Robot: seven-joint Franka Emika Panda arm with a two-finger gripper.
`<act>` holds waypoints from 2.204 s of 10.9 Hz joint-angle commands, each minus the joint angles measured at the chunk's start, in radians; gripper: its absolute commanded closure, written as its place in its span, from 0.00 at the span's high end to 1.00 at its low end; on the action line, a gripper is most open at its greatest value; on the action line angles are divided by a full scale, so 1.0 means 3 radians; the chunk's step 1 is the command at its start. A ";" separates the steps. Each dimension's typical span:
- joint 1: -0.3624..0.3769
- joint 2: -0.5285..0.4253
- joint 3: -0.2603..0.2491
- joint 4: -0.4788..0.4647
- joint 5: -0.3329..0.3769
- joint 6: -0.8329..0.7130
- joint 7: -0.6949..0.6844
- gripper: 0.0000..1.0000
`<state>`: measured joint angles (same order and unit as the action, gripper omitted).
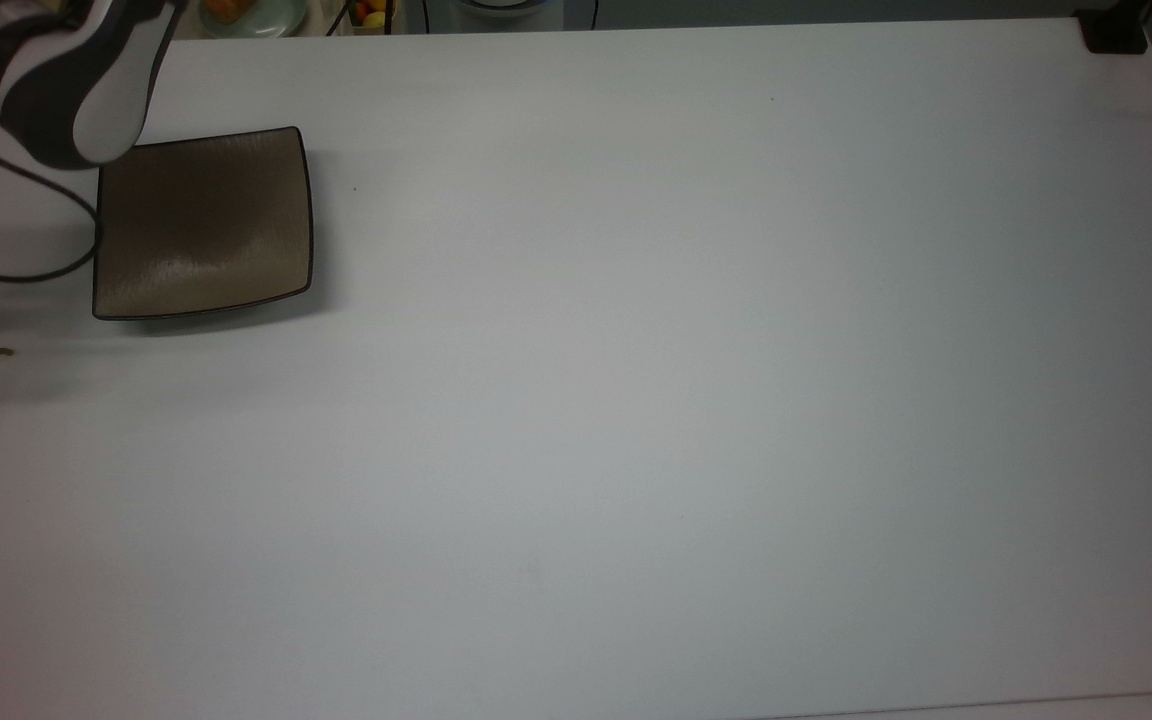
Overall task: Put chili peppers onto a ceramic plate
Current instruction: 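Lower the gripper onto the green chili pepper and close on it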
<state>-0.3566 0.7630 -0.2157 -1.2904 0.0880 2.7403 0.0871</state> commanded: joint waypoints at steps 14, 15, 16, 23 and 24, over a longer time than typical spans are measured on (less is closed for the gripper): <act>-0.0172 0.0724 0.0187 0.0431 0.0054 0.0519 0.0022 0.82; -0.0172 0.0724 0.0182 0.0431 0.0054 0.0519 0.0011 0.78; -0.0172 0.0724 0.0182 0.0431 0.0054 0.0524 0.0011 0.71; -0.0156 0.0714 0.0182 0.0400 0.0024 0.0519 -0.0019 0.01; -0.0146 0.0668 0.0182 0.0344 0.0019 0.0509 -0.0019 0.01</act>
<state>-0.4034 0.9645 -0.1658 -1.1832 0.0897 2.8761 0.0916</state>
